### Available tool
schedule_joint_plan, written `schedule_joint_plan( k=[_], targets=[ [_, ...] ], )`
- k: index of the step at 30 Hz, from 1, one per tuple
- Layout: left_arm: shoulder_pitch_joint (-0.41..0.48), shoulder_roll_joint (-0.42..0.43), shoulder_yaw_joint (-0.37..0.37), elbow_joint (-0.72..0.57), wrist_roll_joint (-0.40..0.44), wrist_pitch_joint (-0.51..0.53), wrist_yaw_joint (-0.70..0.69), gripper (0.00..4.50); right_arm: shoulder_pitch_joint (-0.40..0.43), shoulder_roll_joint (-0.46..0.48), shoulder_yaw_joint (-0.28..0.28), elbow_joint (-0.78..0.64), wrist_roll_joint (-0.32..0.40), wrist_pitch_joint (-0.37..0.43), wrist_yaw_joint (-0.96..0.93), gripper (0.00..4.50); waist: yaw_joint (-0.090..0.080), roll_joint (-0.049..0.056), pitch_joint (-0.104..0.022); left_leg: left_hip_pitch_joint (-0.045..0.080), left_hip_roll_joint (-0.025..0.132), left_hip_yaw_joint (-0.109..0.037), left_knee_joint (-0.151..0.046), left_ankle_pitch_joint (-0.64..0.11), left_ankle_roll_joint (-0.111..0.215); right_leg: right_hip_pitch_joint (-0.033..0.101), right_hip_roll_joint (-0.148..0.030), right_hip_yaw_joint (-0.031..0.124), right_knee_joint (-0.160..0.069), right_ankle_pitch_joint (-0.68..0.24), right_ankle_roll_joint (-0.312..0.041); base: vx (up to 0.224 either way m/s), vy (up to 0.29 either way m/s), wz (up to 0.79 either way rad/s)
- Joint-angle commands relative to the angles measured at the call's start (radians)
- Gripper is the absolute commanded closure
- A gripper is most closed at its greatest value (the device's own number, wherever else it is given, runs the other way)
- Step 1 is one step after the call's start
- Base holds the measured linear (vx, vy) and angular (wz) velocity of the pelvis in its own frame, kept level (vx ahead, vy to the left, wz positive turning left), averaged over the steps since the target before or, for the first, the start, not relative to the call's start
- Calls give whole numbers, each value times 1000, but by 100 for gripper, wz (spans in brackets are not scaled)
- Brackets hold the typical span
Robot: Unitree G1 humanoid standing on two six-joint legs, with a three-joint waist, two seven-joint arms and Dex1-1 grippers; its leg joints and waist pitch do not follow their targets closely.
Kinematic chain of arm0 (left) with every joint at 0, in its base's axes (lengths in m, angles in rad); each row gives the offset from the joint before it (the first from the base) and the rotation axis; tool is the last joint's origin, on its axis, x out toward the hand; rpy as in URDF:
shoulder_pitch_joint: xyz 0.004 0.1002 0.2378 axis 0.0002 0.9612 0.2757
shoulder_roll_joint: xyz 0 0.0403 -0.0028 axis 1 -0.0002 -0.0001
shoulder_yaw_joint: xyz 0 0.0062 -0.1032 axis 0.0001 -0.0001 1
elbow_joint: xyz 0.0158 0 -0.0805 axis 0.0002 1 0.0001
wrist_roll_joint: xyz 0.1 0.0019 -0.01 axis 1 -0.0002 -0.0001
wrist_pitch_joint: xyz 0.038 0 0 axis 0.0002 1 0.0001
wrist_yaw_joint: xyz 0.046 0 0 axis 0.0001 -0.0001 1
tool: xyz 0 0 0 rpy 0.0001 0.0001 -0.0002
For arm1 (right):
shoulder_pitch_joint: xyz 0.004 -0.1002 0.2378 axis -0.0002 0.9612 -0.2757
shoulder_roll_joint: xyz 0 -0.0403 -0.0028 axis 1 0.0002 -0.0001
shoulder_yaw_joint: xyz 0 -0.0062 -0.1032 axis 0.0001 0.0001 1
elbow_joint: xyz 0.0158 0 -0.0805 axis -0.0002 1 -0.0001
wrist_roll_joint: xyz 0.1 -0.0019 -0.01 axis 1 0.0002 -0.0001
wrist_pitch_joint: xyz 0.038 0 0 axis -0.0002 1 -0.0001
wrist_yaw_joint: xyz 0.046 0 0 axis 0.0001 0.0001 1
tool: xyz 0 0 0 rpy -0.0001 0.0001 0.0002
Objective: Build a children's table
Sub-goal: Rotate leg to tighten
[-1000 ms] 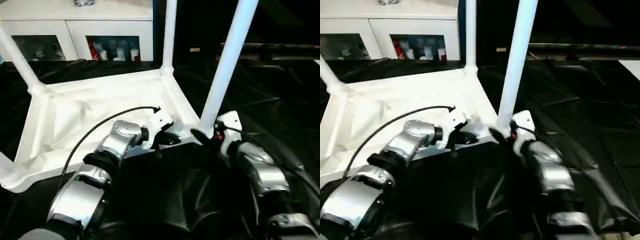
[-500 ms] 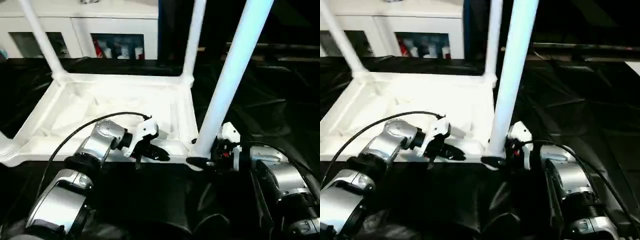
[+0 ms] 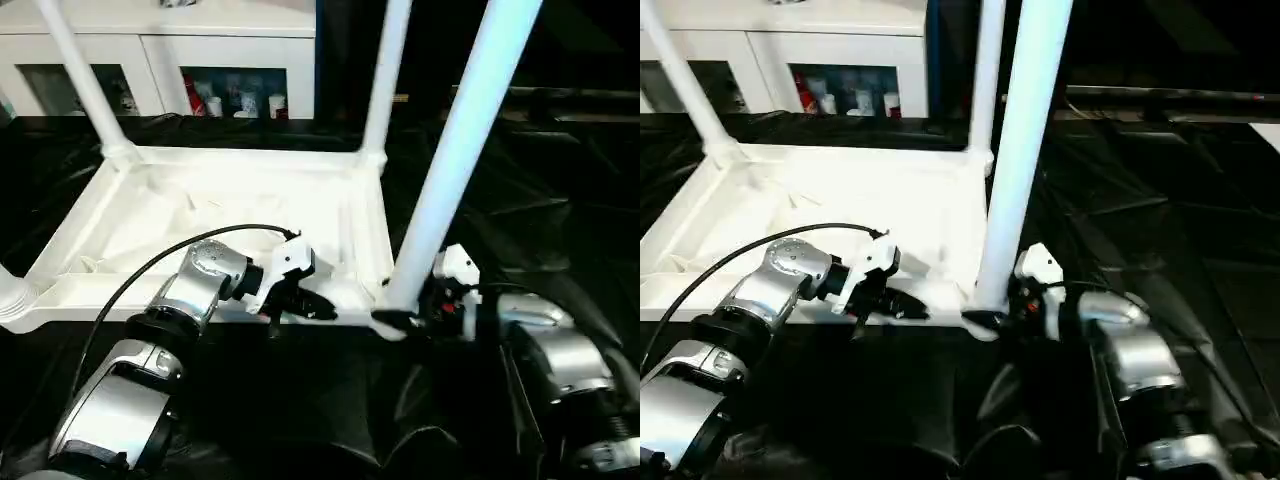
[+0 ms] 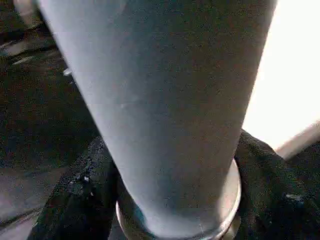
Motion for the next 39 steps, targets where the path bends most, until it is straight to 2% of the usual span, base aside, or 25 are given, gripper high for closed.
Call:
schedule_joint_plan(
  k=[1,3,4,5,6,7,8,9,11,13,14,15,19,20,22,23,25,28,30,32,37,39],
  targets=[
    [-35,-52,25,19,-3,0,104,450,-8,31,-3,69,-65,-2,-157,179,-9,-9,-62,32,115,-64,-81,-222,-3,29,-120,64,-80,-200,-251,0,0,0],
    [-49,-92,37,45,0,9,188,450,-20,79,-35,106,-70,17,-288,179,-18,-10,-62,36,113,-66,-83,-242,-18,27,-119,65,-85,-230,-243,0,0,0],
    [-50,-97,37,47,1,10,196,450,-22,84,-38,110,-70,20,-304,180,-19,-9,-61,38,112,-64,-83,-245,-20,25,-119,66,-88,-235,-241,0,0,0],
    [-59,-129,38,63,5,19,244,450,-30,120,-55,126,-71,33,-382,180,-20,-9,-61,36,112,-66,-83,-243,-20,28,-119,67,-87,-232,-237,0,0,0],
    [-69,-165,39,79,6,30,294,450,-38,157,-66,139,-71,42,-451,180,-22,-8,-60,37,112,-65,-85,-243,-18,23,-117,69,-88,-224,-237,0,0,0],
    [-69,-165,39,79,6,30,294,450,-38,157,-66,139,-71,42,-451,180,-23,-11,-61,37,110,-65,-83,-242,-20,27,-119,68,-88,-231,-234,0,0,0],
    [-76,-194,37,89,3,42,321,450,-47,187,-63,147,-88,38,-507,180,-22,-3,-62,33,108,-66,-82,-233,-17,30,-121,69,-87,-223,-233,0,0,0],
    [-80,-221,31,88,1,49,324,450,-55,212,-46,150,-109,28,-535,180,-22,-4,-62,38,112,-65,-84,-231,-16,24,-117,69,-90,-207,-230,0,0,0],
    [-83,-244,26,88,1,52,326,450,-62,232,-22,148,-124,14,-533,180,-23,-7,-63,31,108,-65,-82,-218,-5,31,-119,69,-86,-185,-230,0,0,0],
    [-85,-251,26,90,3,49,327,450,-64,237,-13,149,-128,4,-527,180,-22,-7,-63,30,107,-64,-81,-209,12,32,-118,68,-86,-178,-226,0,0,0],
    [-87,-252,26,93,3,46,324,450,-67,237,-14,149,-120,-8,-514,124,-21,1,-63,30,108,-64,-81,-214,16,32,-118,68,-89,-182,-223,0,0,0],
    [-85,-244,26,92,2,41,313,450,-67,230,-20,143,-102,-32,-484,110,-22,-3,-63,30,107,-65,-81,-218,19,34,-118,68,-88,-186,-222,0,0,0],
    [-72,-208,25,78,2,34,263,450,-56,199,-7,104,-88,-52,-398,82,-21,0,-64,28,109,-65,-81,-210,29,35,-116,66,-86,-179,-222,0,0,0],
    [-66,-192,23,68,-2,32,228,450,-50,178,6,86,-80,-55,-342,73,-20,-6,-66,27,110,-65,-80,-199,39,37,-116,66,-83,-159,-226,0,0,0],
    [-60,-177,20,59,-3,29,203,450,-42,157,19,67,-71,-55,-285,73,-18,-4,-66,26,110,-62,-78,-176,59,37,-115,64,-80,-126,-234,0,0,0],
    [-47,-152,11,41,-9,26,145,450,-28,126,33,41,-63,-52,-219,73,-15,-4,-67,27,109,-61,-76,-172,62,37,-115,64,-79,-122,-236,0,0,0],
    [-27,-113,-3,14,-15,20,59,450,-10,80,50,7,-51,-52,-131,73,-10,-5,-66,19,110,-60,-74,-153,83,42,-115,62,-76,-102,-236,0,0,0],
    [-8,-60,-14,-7,-19,-3,-33,450,5,23,50,-18,-19,-40,-21,73,-10,-3,-68,20,113,-59,-72,-153,97,38,-113,60,-71,-98,-247,0,0,0],
    [-5,-52,-13,-11,-21,-7,-49,450,7,13,49,-22,-14,-38,4,73,-11,-1,-66,22,116,-60,-75,-178,84,35,-114,60,-75,-131,-254,0,0,0],
    [3,-10,-8,-29,-30,-6,-117,450,27,-50,58,-47,0,-27,114,73,-8,-3,-64,24,117,-61,-77,-192,70,37,-114,60,-78,-159,-250,0,0,0],
    [6,41,-6,-54,-43,8,-178,450,35,-104,58,-56,13,-7,188,73,-3,-3,-64,27,120,-60,-80,-201,47,33,-116,63,-74,-152,-259,0,0,0],
    [6,44,-5,-53,-42,5,-179,450,31,-104,57,-51,15,-10,187,88,-3,-4,-64,27,119,-60,-81,-199,44,32,-115,62,-73,-143,-263,0,0,0]
  ],
)
